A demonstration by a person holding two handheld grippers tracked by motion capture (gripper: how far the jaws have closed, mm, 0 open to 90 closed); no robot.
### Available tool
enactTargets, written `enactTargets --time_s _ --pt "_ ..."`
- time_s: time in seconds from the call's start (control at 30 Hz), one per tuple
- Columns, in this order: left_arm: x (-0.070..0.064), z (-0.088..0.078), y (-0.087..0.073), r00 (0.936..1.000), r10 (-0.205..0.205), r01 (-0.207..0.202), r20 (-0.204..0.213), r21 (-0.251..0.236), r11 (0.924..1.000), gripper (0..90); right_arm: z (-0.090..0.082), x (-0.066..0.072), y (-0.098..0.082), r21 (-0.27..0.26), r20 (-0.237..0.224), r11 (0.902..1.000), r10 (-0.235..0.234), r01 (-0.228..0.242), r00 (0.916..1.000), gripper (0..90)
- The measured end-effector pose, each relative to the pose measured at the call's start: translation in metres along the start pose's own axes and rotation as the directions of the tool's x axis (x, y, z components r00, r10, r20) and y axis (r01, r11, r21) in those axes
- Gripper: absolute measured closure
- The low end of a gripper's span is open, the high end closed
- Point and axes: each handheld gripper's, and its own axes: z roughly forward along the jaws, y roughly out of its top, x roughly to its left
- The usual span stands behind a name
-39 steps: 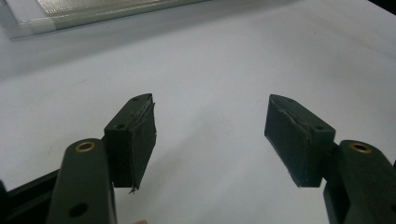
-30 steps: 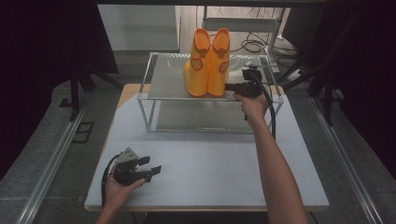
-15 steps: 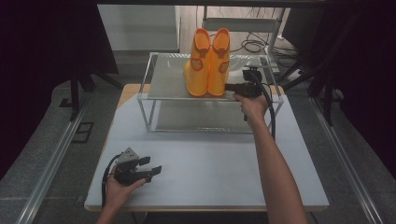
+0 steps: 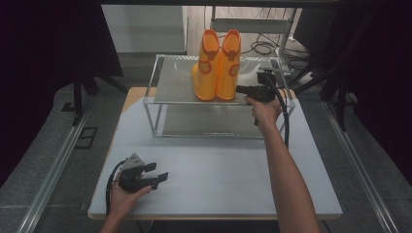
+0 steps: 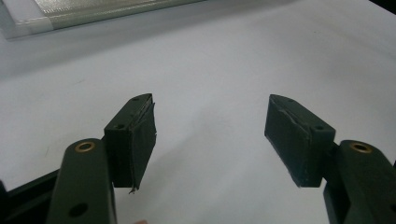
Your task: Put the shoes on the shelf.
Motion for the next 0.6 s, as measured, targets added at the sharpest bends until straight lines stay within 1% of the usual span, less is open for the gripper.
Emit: enactTargets --time_s 0.07,0.13,0.33,0.37,0.57,0.6 --pt "0.000 0.000 0.000 1.0000 0.001 -0.001 0.001 0.000 1.0000 33.6 -0.005 -0.001 -0.001 -0.023 -0.008 0.9997 0.007 -0.007 0.9999 89.8" --pt "0.000 0.000 0.000 1.0000 0.000 0.000 0.002 0.000 1.0000 33.6 -0.010 -0.003 -0.003 -0.043 -0.034 0.9988 0.022 -0.024 0.9992 89.8" --pt "-0.001 0.000 0.000 1.0000 0.002 -0.002 0.001 -0.001 1.0000 33.6 -0.028 -0.010 -0.012 -0.080 -0.062 0.9964 0.021 -0.026 0.9979 89.7" --pt "-0.002 0.000 0.000 1.0000 0.002 -0.002 0.001 0.000 1.0000 33.6 -0.031 -0.011 -0.014 -0.088 -0.069 0.9955 0.027 -0.033 0.9972 89.8" --pt "-0.002 -0.001 0.000 1.0000 0.002 -0.002 -0.003 -0.003 1.0000 33.6 -0.054 -0.015 -0.027 -0.116 -0.096 0.9929 0.016 -0.027 0.9953 89.7" --pt "-0.002 -0.001 0.001 1.0000 0.003 -0.003 -0.003 -0.003 1.0000 33.6 -0.060 -0.016 -0.030 -0.121 -0.099 0.9924 0.010 -0.022 0.9950 89.8"
